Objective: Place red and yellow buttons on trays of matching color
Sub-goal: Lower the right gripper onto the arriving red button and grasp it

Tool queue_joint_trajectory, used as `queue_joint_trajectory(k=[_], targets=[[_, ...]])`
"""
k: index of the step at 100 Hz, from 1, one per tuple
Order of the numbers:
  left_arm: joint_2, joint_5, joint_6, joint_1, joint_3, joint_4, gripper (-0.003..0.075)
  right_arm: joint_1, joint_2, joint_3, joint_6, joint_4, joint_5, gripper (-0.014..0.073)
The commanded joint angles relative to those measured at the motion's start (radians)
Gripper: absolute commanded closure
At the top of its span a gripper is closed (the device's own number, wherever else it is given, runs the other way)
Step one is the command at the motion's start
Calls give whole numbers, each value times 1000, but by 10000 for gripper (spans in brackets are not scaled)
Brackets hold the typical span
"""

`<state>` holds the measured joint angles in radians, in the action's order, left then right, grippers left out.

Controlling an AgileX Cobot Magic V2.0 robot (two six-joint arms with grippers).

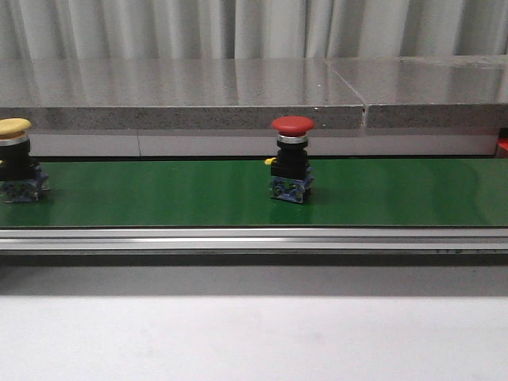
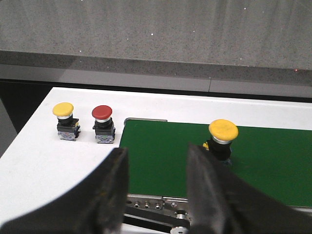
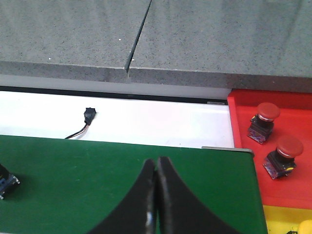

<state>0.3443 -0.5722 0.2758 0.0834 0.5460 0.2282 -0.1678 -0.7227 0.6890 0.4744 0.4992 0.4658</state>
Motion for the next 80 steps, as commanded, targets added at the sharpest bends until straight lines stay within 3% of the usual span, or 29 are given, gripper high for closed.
queue_joint_trajectory(k=[1,7,65,72,80], targets=[[-9,70,1,8,26,-2,658,1,7,25,6,10,-56,661],[-11,70,1,8,26,-2,738,1,7,25,6,10,-56,661],[-8,67,1,8,26,0,739,1,7,25,6,10,-45,656],[-8,67,1,8,26,0,739,1,7,25,6,10,-19,621],[-8,67,1,8,26,0,739,1,7,25,6,10,17,498]])
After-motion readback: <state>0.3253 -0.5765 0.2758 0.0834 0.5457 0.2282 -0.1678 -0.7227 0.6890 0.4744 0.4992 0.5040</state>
